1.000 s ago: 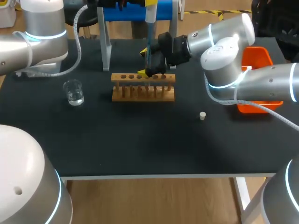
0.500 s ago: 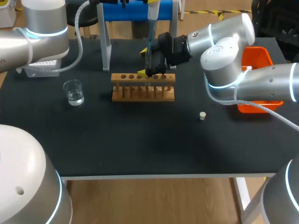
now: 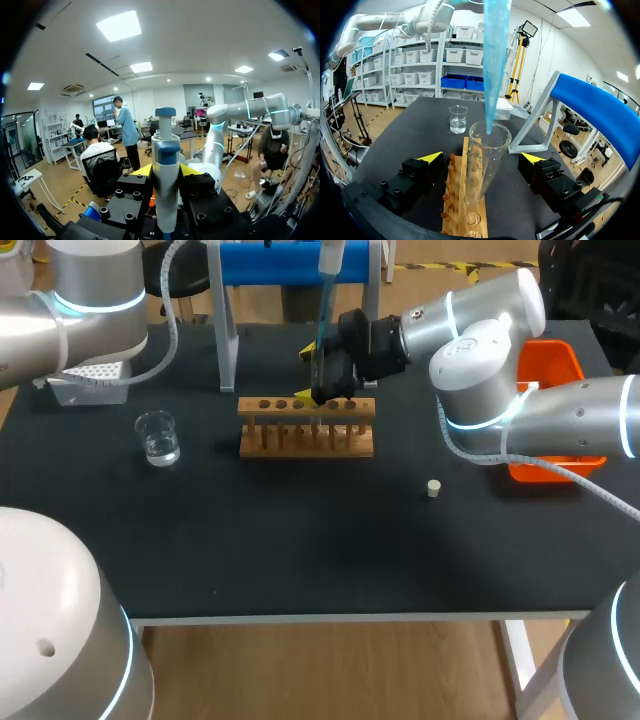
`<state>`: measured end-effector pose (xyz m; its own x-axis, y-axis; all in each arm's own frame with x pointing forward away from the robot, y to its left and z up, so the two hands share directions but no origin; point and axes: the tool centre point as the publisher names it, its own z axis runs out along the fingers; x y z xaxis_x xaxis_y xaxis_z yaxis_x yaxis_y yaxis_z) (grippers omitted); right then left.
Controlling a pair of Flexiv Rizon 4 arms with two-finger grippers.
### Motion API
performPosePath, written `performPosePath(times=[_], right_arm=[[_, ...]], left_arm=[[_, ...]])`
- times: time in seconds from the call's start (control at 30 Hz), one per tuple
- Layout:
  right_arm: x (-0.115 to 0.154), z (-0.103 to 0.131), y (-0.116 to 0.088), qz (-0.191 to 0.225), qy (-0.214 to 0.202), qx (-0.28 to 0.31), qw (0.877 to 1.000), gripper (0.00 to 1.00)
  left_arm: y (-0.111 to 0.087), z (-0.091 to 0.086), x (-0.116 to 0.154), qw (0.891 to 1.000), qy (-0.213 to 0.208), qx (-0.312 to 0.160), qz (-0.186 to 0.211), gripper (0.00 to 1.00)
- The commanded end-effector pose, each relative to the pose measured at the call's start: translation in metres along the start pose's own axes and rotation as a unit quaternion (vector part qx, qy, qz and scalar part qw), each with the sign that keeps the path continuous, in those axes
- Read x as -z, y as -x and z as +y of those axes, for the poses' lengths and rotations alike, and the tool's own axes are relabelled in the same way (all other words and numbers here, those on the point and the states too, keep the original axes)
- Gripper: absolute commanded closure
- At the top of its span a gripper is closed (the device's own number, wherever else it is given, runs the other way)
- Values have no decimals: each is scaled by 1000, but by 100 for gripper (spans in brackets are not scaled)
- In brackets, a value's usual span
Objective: Invert the test tube, pick up the pipette, mount the tip to pipette, aspirate from beaker and dispense into the tube, eject the tip, return the pipette, and cap with the stopper.
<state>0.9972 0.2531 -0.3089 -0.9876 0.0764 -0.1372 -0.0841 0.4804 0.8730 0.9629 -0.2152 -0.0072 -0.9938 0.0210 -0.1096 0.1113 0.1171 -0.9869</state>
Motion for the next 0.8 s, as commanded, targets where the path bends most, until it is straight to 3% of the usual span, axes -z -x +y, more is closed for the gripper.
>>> performPosePath(times=[0.03, 0.2, 0.4, 0.8], right_arm=[[1, 0, 0, 1, -1, 0, 1000, 0], [1, 0, 0, 1, -1, 0, 1000, 0], [1, 0, 0, 1, -1, 0, 1000, 0], [1, 0, 0, 1, -1, 0, 1000, 0]], left_arm=[[-4, -8, -1, 1000, 7, -4, -1, 100], [-9, -12, 5, 1000, 11, -8, -9, 100], [-19, -9, 29, 999, 14, -4, -44, 100], [-44, 13, 82, 996, 24, 17, -86, 100]])
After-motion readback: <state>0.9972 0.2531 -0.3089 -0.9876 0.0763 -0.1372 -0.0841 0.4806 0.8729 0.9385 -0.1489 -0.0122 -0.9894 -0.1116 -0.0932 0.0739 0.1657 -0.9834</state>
